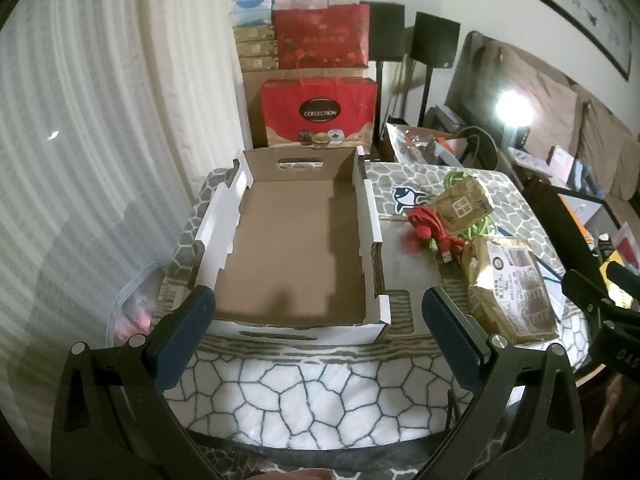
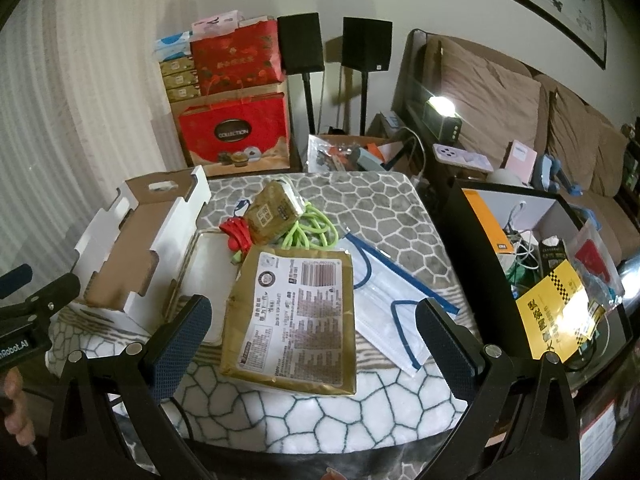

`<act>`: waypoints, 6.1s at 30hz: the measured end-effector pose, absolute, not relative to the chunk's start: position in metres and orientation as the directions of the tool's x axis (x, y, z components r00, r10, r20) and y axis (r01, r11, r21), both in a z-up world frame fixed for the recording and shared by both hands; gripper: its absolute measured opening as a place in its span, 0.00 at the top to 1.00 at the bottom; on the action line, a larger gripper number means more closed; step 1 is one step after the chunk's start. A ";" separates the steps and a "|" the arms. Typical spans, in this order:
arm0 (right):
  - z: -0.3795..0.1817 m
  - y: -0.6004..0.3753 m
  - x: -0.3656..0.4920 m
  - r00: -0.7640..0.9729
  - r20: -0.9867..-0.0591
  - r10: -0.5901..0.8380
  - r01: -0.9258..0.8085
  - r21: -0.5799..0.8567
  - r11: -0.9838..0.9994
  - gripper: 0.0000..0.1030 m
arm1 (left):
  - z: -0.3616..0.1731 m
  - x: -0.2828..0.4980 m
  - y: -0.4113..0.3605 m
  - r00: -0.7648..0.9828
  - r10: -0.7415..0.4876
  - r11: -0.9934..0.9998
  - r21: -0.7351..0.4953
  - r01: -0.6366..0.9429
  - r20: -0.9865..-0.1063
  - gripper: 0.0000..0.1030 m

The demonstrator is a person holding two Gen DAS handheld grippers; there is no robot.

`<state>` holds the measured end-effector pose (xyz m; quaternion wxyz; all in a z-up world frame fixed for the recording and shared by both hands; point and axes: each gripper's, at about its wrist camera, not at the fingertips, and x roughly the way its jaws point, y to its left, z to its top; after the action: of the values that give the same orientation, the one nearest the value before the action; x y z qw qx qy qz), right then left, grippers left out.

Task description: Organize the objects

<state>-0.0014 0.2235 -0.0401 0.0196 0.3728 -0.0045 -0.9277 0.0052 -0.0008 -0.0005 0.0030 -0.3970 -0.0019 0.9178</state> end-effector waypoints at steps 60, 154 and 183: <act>-0.038 0.241 -0.009 -0.731 -0.682 -0.025 0.019 0.016 -1.000 0.00 | 0.003 -0.031 0.025 -0.702 0.086 -0.993 -0.003 -0.118 -0.707 0.00; -0.026 0.179 -0.148 -0.614 -0.745 -0.260 0.302 0.082 -0.950 0.89 | -0.110 -0.133 -0.132 -0.419 0.095 -0.995 -0.085 -0.041 -0.903 0.90; -0.083 0.046 -0.099 -0.214 -0.844 -0.492 0.612 0.277 -0.741 0.84 | -0.112 -0.131 -0.134 -0.414 0.097 -0.995 -0.097 -0.020 -0.905 0.91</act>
<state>-0.0986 0.0463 -0.0830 0.3554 0.5166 0.0578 -0.7768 -0.1312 -0.1335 -0.1119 0.0349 -0.5404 -0.0355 0.8400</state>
